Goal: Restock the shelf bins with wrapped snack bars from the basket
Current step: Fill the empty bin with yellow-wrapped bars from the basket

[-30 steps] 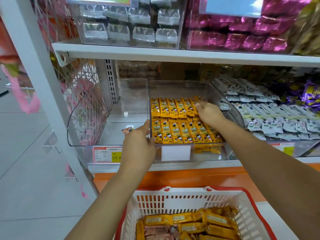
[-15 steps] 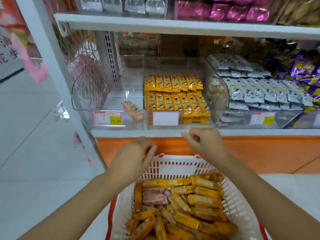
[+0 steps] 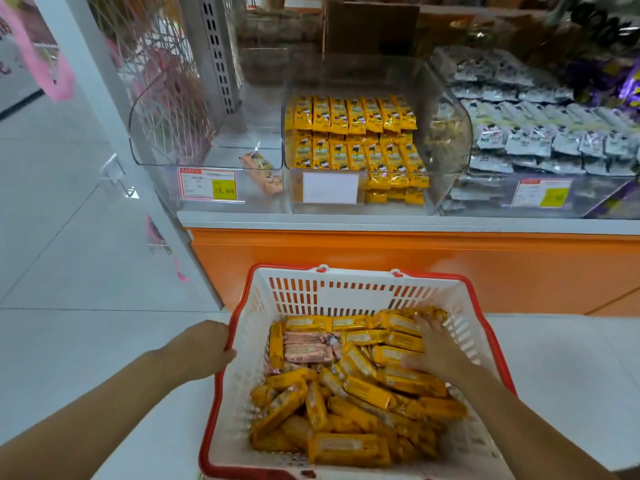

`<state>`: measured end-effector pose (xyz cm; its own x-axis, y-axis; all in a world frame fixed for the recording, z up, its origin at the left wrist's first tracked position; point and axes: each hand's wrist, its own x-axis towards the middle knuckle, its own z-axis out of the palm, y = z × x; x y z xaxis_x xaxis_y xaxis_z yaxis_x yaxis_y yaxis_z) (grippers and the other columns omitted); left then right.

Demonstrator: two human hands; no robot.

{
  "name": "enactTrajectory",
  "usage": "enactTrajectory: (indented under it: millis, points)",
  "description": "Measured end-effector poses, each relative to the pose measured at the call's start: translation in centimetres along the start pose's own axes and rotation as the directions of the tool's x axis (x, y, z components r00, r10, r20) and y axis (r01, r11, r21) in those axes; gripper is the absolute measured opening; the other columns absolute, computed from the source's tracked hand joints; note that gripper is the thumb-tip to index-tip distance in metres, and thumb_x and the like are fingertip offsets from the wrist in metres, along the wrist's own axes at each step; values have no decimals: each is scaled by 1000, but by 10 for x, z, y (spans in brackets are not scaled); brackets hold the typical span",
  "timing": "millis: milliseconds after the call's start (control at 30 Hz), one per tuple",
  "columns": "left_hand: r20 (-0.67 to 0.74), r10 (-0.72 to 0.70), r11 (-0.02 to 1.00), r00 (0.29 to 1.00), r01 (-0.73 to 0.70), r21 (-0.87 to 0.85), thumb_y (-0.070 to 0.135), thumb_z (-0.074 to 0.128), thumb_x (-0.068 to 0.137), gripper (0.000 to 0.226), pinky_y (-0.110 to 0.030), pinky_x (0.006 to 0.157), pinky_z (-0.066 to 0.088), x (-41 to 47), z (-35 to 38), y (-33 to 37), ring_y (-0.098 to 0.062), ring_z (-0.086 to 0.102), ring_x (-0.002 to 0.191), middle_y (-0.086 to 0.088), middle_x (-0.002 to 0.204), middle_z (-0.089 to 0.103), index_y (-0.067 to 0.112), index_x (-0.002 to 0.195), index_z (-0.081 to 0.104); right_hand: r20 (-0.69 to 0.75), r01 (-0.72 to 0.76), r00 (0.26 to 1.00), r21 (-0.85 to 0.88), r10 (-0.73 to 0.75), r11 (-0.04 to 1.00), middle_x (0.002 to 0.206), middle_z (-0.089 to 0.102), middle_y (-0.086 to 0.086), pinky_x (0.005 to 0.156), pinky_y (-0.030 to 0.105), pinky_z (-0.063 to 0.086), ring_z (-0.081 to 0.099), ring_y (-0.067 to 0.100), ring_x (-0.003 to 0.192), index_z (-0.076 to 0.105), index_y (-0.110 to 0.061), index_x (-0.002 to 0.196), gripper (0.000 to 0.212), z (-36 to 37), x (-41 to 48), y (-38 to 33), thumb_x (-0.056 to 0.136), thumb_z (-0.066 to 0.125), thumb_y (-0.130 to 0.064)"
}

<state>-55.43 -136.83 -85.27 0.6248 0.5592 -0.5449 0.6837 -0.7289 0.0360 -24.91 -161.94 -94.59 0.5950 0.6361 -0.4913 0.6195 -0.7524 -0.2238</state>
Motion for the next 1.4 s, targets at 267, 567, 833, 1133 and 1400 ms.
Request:
enactTrajectory:
  millis: [267,567,833,1133,1400]
  points:
    - [17,-31,998,999,30,55,30,43,98,35,-20,63,37,5,-12,15,-11,45,72,6,70,40,18,66,33,-62,-21,998,-34,19,999,157,7,11,117,41,20,10,34,145,1,-13,153,121,17,7,-2,70,79,-52]
    - [-15,-70,990,997,71,124,35,39,100,41,-23,78,47,9,-13,28,-17,60,101,-7,112,59,3,124,45,-1,168,986,-101,-169,981,148,17,5,106,39,39,21,28,137,14,-23,149,110,23,7,-24,66,83,-46]
    - [14,-46,990,999,44,136,34,39,100,36,-24,82,45,10,-20,32,-19,58,107,-7,116,58,6,118,51,150,114,983,-21,-110,993,157,20,5,112,45,32,29,29,140,24,-30,151,97,12,7,-34,73,74,-58]
    - [65,-13,990,998,4,138,33,43,99,33,-26,80,47,6,-24,35,-19,58,101,-6,108,59,7,116,55,87,-64,995,203,47,977,150,35,9,106,36,36,39,26,135,36,-24,146,85,12,-12,-26,76,75,-51]
    - [62,16,991,998,-24,135,30,43,99,31,-24,75,45,0,-26,40,-14,52,85,-1,94,52,7,115,56,129,-35,992,301,-4,953,153,34,5,104,31,34,33,24,140,35,-20,146,79,13,-29,-36,80,76,-36]
